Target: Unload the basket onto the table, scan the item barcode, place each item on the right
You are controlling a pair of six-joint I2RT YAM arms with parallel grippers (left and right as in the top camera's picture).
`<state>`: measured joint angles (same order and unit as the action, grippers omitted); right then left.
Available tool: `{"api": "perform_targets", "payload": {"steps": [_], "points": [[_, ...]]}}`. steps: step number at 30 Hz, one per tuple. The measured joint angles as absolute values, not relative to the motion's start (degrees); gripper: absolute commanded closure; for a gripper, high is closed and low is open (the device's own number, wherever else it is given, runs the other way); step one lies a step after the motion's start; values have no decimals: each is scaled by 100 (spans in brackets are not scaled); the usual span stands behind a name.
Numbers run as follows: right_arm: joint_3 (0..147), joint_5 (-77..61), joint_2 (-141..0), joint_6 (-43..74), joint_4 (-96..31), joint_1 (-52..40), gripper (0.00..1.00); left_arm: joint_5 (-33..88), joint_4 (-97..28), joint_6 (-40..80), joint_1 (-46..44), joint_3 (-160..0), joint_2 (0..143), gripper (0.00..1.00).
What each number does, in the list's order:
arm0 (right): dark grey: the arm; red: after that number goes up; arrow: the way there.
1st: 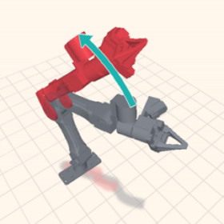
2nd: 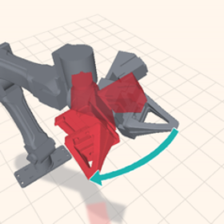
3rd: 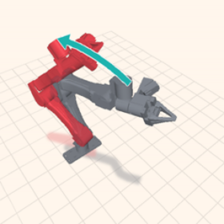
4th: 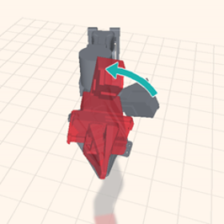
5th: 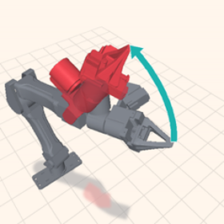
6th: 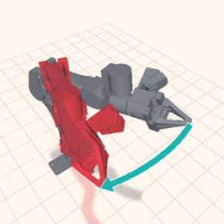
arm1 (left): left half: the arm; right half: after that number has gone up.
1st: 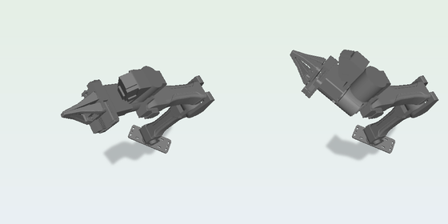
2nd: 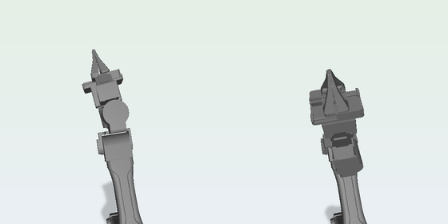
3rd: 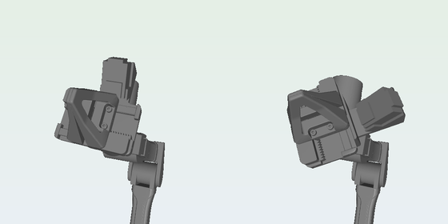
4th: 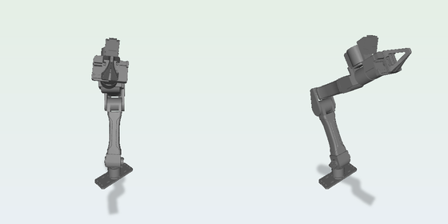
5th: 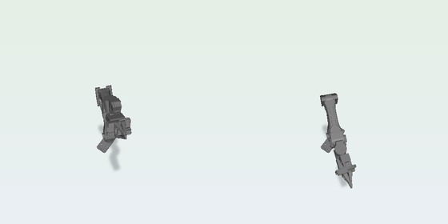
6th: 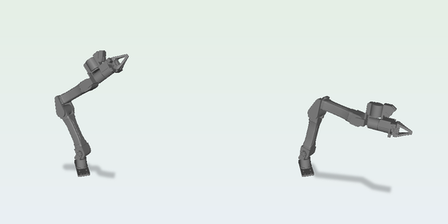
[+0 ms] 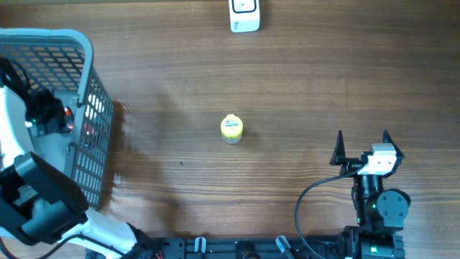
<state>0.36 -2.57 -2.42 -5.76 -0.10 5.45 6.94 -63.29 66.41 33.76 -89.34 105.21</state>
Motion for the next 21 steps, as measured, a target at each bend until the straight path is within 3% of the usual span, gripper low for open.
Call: {"api": "perform_targets", "payload": {"steps": [1,4,7,8,9,21], "points": [[36,-257,-242,-576,-10,545,0,749,-6377,6624,3376,-9045,10521,82],[36,-257,-242,-576,-10,545,0,893,-6455,6512,3376,-9308,10519,62],[36,-257,-242,-576,-10,545,0,886,-6541,6324,3374,-9351,10516,28],[36,-257,-242,-576,-10,545,0,869,-6595,6292,3367,-9351,10516,5],[36,-257,-242,-576,-10,545,0,773,-6676,6134,3350,-9351,10516,0],[34,-257,-242,-576,-10,545,0,-554,-6429,4584,3103,-9170,10512,0]]}}
